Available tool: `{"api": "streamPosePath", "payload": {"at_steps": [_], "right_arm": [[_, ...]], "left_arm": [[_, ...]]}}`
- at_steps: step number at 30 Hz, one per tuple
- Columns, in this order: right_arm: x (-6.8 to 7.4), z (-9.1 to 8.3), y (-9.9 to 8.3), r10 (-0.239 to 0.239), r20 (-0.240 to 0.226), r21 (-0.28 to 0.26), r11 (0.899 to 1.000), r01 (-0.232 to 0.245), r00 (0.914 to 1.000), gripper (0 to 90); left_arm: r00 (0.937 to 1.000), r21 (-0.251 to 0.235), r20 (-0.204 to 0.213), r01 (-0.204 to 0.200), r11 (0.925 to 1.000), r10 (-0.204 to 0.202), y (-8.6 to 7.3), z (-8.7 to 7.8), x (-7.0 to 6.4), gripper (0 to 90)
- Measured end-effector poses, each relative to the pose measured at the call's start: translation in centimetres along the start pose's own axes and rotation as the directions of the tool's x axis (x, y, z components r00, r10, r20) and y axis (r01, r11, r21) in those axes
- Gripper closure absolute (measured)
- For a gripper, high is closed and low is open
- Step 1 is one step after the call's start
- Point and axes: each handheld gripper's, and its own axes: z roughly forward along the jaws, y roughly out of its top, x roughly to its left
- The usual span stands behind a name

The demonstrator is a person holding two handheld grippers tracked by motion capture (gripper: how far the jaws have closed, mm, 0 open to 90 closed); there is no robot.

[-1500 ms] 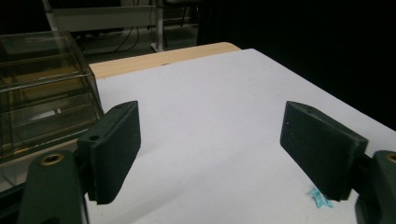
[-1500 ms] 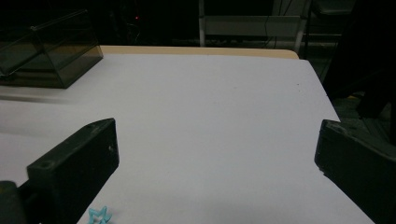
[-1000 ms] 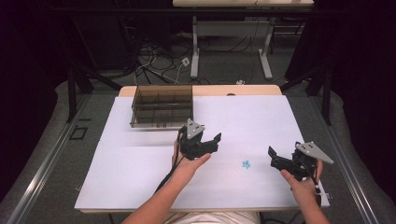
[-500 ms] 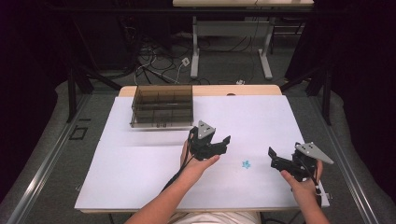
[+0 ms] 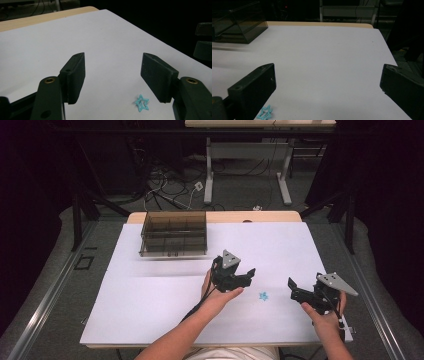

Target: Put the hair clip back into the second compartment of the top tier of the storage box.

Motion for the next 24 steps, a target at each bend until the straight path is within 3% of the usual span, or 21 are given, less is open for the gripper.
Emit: {"api": "streamPosePath", "payload": {"at_steps": [14,20,24], "right_arm": [[-0.1,0.0,0.0,-0.005,0.005,0.0,1.0,0.005,1.0,0.1],[-0.2,0.0,0.0,-0.006,0.002,0.004,1.0,0.006,1.0,0.1],[-0.1,0.0,0.0,-0.002,-0.003,0.005,1.0,0.002,1.0,0.1]], "left_arm": [[0.9995,0.053,0.021,-0.025,0.9983,0.024,-0.9,2.3,-1.7,36.9],[0.9981,0.095,0.054,-0.036,0.9948,0.031,-1.5,3.2,-2.4,34.6],[0.9975,0.09,0.056,-0.047,0.9948,0.043,-1.8,3.7,-2.8,34.8]]}}
